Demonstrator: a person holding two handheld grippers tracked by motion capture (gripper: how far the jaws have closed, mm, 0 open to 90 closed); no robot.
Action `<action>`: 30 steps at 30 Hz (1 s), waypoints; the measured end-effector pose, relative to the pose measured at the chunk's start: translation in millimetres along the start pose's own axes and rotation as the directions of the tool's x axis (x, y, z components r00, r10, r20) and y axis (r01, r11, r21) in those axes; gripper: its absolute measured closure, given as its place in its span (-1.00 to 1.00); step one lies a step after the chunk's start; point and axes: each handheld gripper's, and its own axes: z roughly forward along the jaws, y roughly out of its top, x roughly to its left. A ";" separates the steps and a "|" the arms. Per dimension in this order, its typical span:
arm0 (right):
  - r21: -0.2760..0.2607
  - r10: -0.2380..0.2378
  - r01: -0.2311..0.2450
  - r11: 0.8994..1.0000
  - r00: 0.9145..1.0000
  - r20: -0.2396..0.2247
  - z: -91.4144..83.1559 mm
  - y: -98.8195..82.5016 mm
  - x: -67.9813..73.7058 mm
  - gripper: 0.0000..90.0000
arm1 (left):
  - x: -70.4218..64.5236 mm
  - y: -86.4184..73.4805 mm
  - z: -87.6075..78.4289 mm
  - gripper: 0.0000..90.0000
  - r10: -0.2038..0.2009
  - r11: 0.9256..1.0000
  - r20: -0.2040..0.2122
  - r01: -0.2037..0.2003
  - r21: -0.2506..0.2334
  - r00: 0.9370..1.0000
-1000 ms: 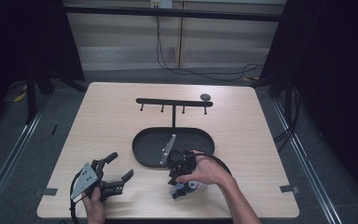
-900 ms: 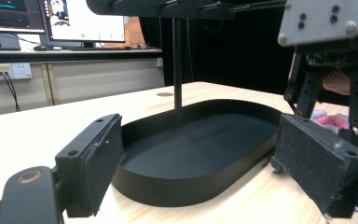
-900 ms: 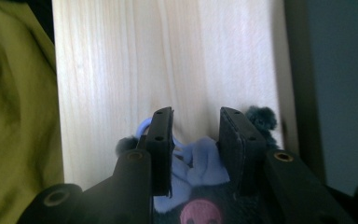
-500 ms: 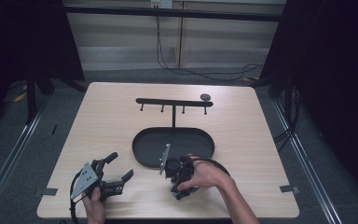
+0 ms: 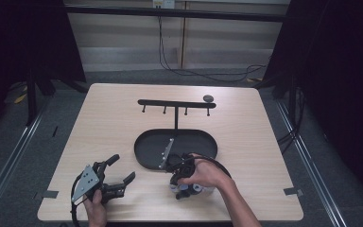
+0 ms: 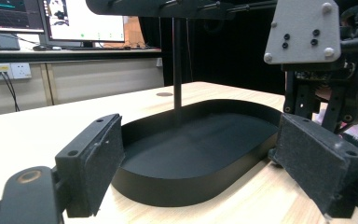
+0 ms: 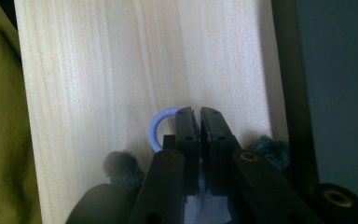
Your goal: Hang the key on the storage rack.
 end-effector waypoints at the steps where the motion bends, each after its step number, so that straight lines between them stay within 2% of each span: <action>1: -0.002 0.015 -0.015 1.000 1.000 -0.008 -0.5 -0.5 -0.8 0.85 | 0.0 0.0 0.0 -0.66 0.001 1.000 0.001 -0.001 0.000 1.000; 4: -0.009 0.005 -0.006 1.000 1.000 -0.020 -2.9 -1.3 1.1 0.68 | 0.1 -0.1 0.1 -0.66 -0.002 1.000 0.001 0.002 -0.002 1.000; 8: 0.019 -0.019 0.019 1.000 1.000 -0.012 -6.1 -0.5 4.7 0.65 | 0.1 -0.1 0.1 -0.66 -0.001 1.000 0.002 0.001 -0.002 1.000; 10: 0.046 -0.027 0.027 0.999 1.000 -0.003 -3.3 -0.2 4.0 0.55 | 0.0 -0.1 0.1 -0.66 -0.001 1.000 0.001 0.001 -0.002 1.000; 12: 0.061 -0.033 0.034 0.998 0.999 -0.014 0.0 -0.4 3.2 0.50 | 0.0 -0.1 0.0 -0.66 -0.001 1.000 0.000 0.001 -0.002 1.000; 16: 0.090 -0.048 0.050 0.995 0.999 -0.016 6.3 -1.0 3.5 0.48 | 0.2 0.0 0.0 -0.66 -0.001 1.000 0.004 0.001 -0.001 1.000; 19: 0.079 -0.027 0.028 0.996 0.999 -0.021 4.1 -1.2 2.9 0.61 | 0.3 0.0 -0.1 -0.66 0.000 1.000 0.004 0.000 0.000 1.000; 20: 0.066 -0.036 0.037 0.997 0.999 -0.021 2.4 -1.6 1.3 0.71 | 0.3 0.0 -0.1 -0.66 0.000 1.000 0.004 0.000 0.000 1.000; 21: 0.059 -0.023 0.025 0.998 0.999 -0.027 0.2 -2.2 1.3 0.75 | 0.1 -0.1 0.0 -0.66 -0.001 1.000 0.003 0.001 -0.002 1.000; 23: 0.044 -0.027 0.028 0.999 0.999 -0.024 -1.5 -4.0 -0.4 0.80 | 0.1 -0.1 0.1 -0.66 -0.003 1.000 0.005 0.003 -0.003 1.000; 27: 0.044 -0.019 0.021 0.999 0.999 -0.043 -2.7 -6.6 -0.1 0.92 | 0.5 0.0 0.0 -0.66 0.002 1.000 0.004 -0.002 -0.001 1.000; 29: 0.074 -0.008 0.011 0.997 0.999 -0.048 -0.8 -6.9 1.6 0.94 | 0.5 0.0 0.0 -0.66 0.002 1.000 0.004 -0.002 -0.001 1.000; 30: 0.071 -0.008 0.012 0.997 0.998 -0.055 -0.4 -7.1 1.6 0.94 | 0.5 0.0 0.0 -0.66 0.002 1.000 0.004 -0.002 -0.001 1.000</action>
